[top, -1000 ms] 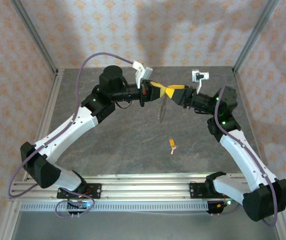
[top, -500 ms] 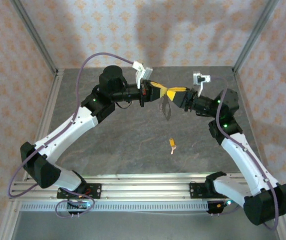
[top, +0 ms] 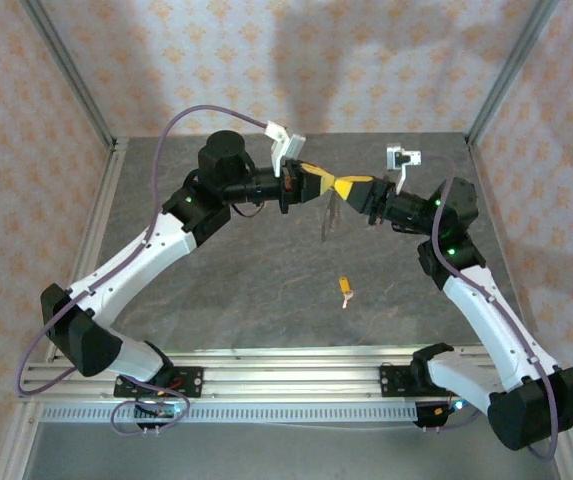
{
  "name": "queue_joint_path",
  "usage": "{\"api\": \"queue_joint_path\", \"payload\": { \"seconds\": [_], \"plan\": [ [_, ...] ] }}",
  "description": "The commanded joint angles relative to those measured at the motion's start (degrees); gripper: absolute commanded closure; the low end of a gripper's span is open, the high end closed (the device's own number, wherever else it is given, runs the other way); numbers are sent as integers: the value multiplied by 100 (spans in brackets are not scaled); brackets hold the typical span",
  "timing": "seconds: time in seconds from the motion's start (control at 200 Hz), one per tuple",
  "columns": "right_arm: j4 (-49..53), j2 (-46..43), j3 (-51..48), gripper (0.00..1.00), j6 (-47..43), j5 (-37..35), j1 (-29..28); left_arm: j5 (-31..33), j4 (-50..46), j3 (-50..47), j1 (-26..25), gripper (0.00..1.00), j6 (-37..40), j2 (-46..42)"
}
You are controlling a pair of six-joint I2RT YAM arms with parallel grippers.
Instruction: Put the keys on the keyring
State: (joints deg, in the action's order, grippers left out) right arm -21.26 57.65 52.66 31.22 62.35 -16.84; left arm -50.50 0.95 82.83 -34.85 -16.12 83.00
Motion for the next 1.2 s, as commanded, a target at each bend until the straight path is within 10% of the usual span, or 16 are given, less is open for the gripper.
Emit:
{"api": "queue_joint_path", "payload": {
  "seconds": [0.0, 0.31, 1.196],
  "plan": [
    [-248, -60, -69, 100, -91, -171, -23, 488, 615, -18, 51, 100, -396, -34],
    [-1218, -43, -318, 100, 526, -696, -9, 2442, 1862, -1095, 60, 51, -1786, -556],
    [-2867, 553, -318, 100, 1758, -909, -259, 1754, 2871, -1235, -224, 64, -2159, -250]
  ]
}}
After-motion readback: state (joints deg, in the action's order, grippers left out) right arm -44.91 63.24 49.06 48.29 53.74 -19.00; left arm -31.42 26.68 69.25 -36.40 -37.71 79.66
